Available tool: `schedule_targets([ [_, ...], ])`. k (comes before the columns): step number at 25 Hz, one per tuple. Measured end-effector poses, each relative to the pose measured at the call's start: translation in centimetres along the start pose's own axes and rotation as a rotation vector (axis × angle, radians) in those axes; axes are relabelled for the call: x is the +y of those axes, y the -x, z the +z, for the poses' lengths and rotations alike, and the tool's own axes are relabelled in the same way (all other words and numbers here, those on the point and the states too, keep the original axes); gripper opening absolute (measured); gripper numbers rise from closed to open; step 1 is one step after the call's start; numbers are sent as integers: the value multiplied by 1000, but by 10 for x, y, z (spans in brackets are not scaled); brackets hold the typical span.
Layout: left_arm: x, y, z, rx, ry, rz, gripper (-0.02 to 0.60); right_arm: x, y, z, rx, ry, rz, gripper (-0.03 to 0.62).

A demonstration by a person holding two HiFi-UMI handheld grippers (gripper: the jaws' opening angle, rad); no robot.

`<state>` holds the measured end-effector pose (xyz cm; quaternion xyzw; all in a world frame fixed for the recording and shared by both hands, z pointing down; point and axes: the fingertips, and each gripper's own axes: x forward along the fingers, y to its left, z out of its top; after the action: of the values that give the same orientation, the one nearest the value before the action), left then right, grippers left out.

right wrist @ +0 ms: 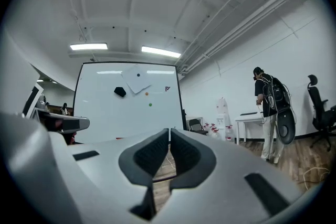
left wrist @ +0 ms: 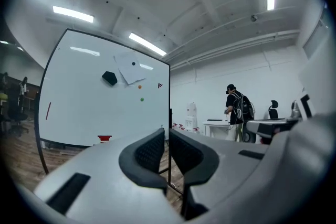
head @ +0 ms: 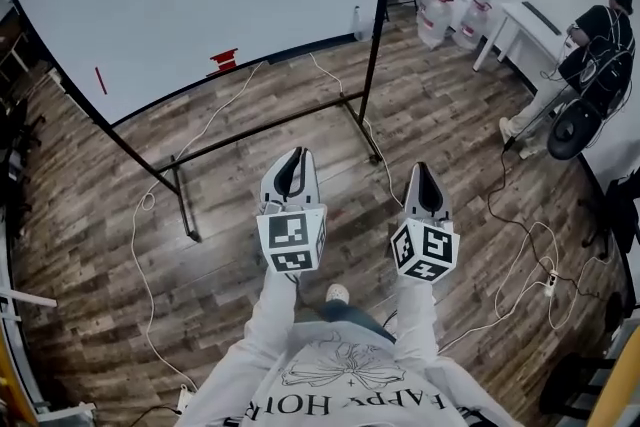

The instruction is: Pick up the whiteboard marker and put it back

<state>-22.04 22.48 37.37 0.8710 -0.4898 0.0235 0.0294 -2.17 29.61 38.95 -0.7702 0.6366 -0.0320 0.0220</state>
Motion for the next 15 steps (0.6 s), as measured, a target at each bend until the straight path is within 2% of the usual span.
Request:
schedule_targets([
  [8, -8, -67, -9, 32, 15, 32, 9, -28, -62, -8, 29, -6, 39, 11],
  [15, -7, -135, -19, 53, 26, 20, 9, -48, -119, -20, 46, -8, 31, 11],
])
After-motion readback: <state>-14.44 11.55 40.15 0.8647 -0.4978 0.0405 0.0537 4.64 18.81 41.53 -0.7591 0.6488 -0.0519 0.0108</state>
